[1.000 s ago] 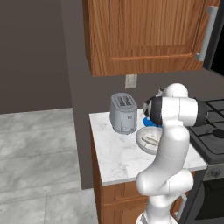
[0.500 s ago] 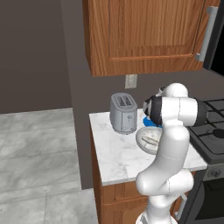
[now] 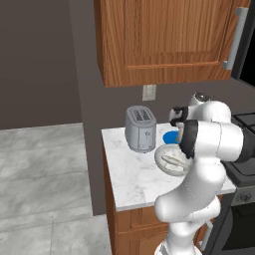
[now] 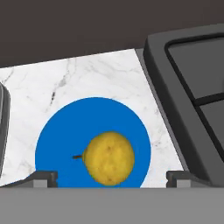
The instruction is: Remove the pear from the bowl and place it on the small plate. Then place the bowl with only the fish in the microwave, close the door, and press the start button to microwave the fish.
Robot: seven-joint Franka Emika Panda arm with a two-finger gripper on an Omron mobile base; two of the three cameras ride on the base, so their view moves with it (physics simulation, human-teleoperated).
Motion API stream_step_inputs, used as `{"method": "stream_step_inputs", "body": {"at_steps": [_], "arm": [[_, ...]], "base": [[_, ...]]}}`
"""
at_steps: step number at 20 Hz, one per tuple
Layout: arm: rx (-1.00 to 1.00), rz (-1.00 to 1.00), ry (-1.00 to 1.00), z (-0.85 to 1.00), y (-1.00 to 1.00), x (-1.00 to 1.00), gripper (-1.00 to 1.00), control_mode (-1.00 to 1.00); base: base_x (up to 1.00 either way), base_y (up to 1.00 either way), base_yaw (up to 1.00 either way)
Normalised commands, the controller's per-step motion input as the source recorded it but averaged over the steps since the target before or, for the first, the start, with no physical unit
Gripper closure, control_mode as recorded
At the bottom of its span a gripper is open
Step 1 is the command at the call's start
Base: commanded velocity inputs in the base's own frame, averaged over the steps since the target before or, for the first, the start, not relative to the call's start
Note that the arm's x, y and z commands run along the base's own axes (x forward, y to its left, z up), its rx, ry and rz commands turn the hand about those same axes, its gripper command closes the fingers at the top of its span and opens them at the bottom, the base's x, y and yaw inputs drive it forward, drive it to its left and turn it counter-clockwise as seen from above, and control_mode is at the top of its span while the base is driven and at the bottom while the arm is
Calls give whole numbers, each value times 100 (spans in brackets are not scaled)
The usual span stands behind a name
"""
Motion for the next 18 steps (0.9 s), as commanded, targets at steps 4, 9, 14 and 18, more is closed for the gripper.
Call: {"method": "stream_step_inputs", "body": {"at_steps": [4, 9, 14, 18], "arm": [[0, 0, -18, 51, 23, -95, -100, -100], [1, 4, 0, 32, 46, -92, -100, -100], [5, 3, 0, 14, 21, -98, -100, -100], [12, 2, 0, 0, 0, -99, -100, -100]], "base": [[0, 0, 0], [0, 0, 0], [0, 0, 0], [0, 0, 0]]}}
